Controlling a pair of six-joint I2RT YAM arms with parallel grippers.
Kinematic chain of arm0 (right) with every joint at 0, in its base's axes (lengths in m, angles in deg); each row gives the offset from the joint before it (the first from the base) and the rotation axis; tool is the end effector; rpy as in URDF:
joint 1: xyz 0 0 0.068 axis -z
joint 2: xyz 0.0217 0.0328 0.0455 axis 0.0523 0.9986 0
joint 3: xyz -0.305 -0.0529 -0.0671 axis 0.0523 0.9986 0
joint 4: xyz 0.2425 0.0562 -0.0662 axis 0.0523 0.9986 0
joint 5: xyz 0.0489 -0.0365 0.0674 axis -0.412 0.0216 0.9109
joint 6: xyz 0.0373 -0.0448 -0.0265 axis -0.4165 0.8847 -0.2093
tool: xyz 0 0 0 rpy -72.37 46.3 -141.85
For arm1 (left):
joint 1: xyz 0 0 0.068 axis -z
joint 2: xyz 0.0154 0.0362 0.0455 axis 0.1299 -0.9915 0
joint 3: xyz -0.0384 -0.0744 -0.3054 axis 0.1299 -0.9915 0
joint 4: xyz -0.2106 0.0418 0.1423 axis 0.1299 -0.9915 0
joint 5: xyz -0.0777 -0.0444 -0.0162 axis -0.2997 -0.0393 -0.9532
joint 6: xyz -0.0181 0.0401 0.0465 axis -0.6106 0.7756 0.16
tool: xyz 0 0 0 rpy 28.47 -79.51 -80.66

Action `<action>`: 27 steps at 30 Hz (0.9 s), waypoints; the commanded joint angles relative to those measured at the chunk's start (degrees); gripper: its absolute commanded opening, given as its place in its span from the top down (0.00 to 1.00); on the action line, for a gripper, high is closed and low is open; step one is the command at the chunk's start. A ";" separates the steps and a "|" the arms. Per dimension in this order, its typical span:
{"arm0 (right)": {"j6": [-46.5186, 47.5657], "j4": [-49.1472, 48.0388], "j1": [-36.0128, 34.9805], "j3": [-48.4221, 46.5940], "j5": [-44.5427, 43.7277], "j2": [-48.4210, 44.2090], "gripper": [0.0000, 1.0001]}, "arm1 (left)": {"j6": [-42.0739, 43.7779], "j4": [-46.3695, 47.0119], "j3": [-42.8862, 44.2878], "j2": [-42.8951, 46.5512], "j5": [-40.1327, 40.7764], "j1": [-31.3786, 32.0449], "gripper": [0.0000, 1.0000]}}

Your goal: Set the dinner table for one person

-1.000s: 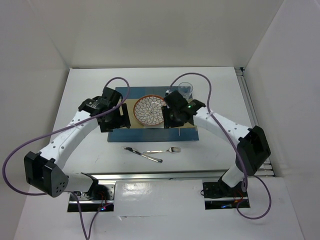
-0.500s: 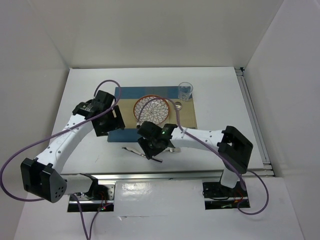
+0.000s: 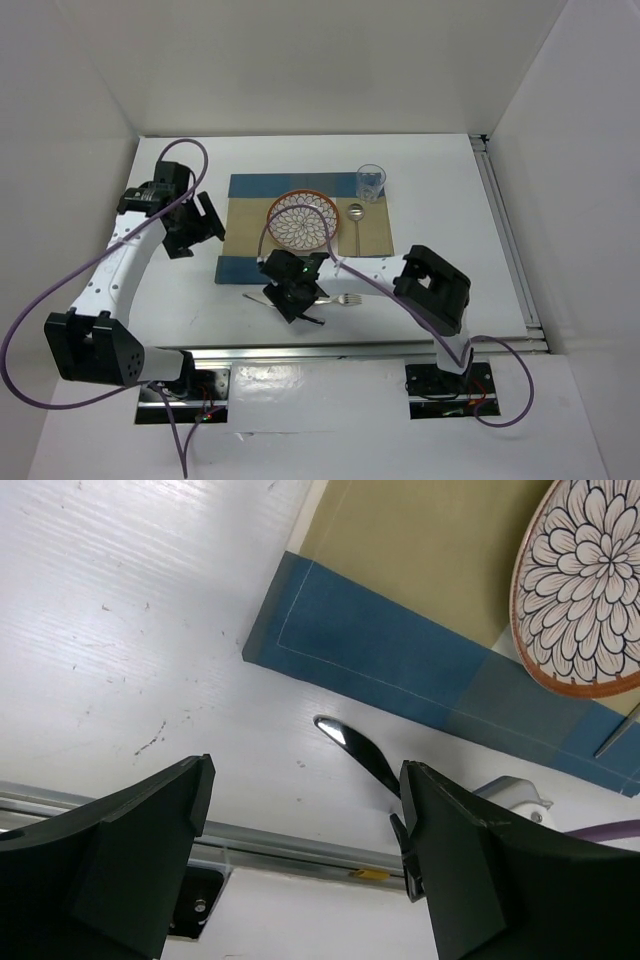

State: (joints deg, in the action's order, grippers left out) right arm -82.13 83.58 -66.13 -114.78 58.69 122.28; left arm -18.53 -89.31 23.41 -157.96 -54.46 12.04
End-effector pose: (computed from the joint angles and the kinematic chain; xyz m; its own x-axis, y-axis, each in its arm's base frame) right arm 0.1823 0.3581 0.1941 -0.6757 -0.6323 -0.3790 -0.7119 0.6931 0.1129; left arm 0.2522 -0.0170 0.3511 -0.7152 -0.5678 -0.4074 -0.5076 0.8228 -0.2556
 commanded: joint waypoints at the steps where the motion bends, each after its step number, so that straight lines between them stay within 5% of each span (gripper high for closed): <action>1: 1.69 -2.60 -0.50 -2.62 -0.50 1.51 0.44 | 2.68 -0.78 2.35 0.64 -2.87 -1.06 0.06; 13: 6.35 0.21 -4.81 -3.14 -2.08 3.89 0.63 | 3.21 0.28 -0.02 1.25 -3.93 -2.12 0.06; 23: 8.01 0.21 -5.86 -2.62 -4.62 4.33 0.99 | 3.21 0.28 -0.02 1.78 -3.93 -2.65 0.06; 27: 10.47 0.21 -5.86 -3.14 -6.82 1.35 1.00 | 3.74 0.28 -0.02 2.31 -3.93 -3.17 0.06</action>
State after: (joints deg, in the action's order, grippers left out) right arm -74.48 82.45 -71.51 -117.43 55.35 124.58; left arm -16.00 -89.42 23.80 -157.78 -57.96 9.46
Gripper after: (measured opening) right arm 0.242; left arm 0.935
